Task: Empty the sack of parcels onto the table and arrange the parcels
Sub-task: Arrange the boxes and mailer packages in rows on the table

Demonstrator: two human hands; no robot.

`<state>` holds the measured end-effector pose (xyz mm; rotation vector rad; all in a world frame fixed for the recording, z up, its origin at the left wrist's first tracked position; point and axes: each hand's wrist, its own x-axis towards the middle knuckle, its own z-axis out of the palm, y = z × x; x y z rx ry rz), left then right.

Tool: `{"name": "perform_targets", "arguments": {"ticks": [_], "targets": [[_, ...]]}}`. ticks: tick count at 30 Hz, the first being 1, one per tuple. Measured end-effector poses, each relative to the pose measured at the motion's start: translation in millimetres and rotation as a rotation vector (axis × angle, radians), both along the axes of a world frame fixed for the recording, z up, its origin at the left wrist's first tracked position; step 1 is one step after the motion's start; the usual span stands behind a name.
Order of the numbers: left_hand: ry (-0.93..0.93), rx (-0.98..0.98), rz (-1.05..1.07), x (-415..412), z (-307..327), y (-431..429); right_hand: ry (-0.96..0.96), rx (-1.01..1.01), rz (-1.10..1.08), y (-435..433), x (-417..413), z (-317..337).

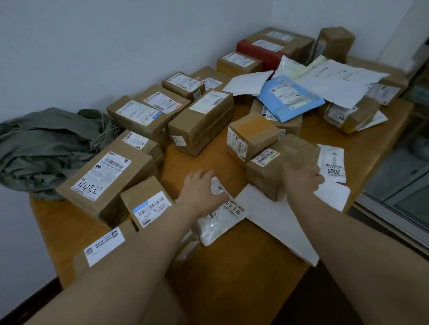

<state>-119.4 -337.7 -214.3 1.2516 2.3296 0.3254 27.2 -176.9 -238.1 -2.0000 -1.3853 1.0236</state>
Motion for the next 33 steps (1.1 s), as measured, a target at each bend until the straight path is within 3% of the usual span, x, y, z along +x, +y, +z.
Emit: {"name": "perform_targets", "arguments": {"ticks": [5,10,16,19,22,25,29,33], "targets": [[-0.307,-0.019,0.023,34.4,-5.6,71.0,0.303,-0.175,-0.021,37.5,17.6,-21.1],[-0.472,-0.02,0.1,47.2,-10.4,111.9,0.464,-0.234,0.013,57.3,21.1,-31.1],[-0.726,0.062,0.305,45.6,-14.0,116.4,0.58,-0.46,0.06,48.6,20.2,-24.6],[-0.678,0.089,0.337,50.3,-10.8,109.9,0.72,-0.504,0.007,37.4,27.4,-18.8],[-0.488,0.114,0.332,48.1,-4.7,91.4,0.771,-0.568,0.088,13.2,47.3,-11.6],[-0.413,0.076,0.277,43.8,5.0,65.1,0.698,-0.689,0.285,-15.5,65.8,-6.3],[-0.259,-0.126,0.102,45.6,18.3,28.5,0.482,-0.898,0.56,-56.4,75.4,-2.8],[-0.035,-0.227,0.068,48.2,19.0,-9.1,0.375,-1.018,0.629,-101.0,78.8,-3.2]]}}
